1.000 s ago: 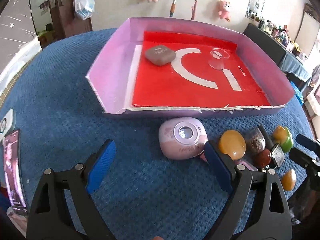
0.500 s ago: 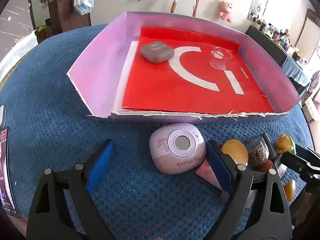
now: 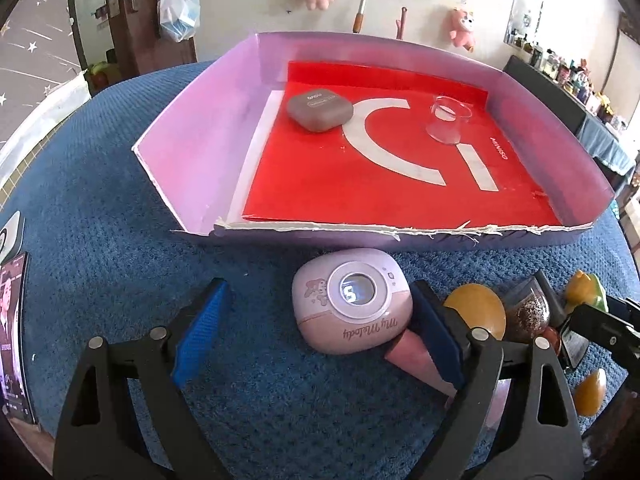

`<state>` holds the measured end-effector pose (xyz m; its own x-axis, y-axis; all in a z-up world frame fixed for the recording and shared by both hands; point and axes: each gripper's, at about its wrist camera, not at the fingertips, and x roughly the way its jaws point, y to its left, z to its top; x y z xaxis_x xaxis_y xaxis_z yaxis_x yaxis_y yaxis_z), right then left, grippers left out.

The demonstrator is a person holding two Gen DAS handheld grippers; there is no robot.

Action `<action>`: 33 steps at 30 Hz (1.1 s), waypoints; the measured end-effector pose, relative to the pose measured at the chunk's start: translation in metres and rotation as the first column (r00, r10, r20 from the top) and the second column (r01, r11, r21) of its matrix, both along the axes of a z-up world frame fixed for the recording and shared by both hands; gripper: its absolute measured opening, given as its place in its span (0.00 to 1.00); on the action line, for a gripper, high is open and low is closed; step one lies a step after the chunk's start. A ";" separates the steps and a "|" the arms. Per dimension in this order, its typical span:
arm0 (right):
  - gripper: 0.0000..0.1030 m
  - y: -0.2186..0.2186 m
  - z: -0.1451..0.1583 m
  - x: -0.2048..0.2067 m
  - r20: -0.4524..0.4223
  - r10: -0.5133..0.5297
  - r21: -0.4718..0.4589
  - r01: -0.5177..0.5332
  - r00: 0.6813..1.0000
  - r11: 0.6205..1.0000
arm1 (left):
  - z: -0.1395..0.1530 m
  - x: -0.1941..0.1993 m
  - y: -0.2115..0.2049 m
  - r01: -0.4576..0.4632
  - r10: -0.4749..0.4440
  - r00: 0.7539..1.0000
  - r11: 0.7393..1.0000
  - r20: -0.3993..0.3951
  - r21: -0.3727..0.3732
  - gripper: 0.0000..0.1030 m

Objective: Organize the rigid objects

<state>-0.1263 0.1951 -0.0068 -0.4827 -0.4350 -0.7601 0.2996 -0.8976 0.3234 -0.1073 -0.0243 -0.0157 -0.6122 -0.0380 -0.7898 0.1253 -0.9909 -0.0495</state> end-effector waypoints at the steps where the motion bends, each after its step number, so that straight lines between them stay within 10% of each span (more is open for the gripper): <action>1: 0.53 0.001 0.000 0.000 0.000 -0.004 -0.003 0.004 1.000 1.000 | 0.001 0.001 0.000 0.003 -0.003 1.000 1.000 -0.005 0.005 0.79; 7: 0.50 0.007 0.000 0.000 0.013 -0.016 -0.024 0.016 1.000 1.000 | 0.005 0.005 0.004 0.040 -0.040 0.999 0.999 -0.021 0.031 0.52; 33: 0.50 -0.017 0.037 0.010 -0.082 0.051 -0.056 -0.056 0.995 0.997 | 0.043 0.031 0.007 0.115 -0.108 0.989 0.991 -0.099 0.066 0.52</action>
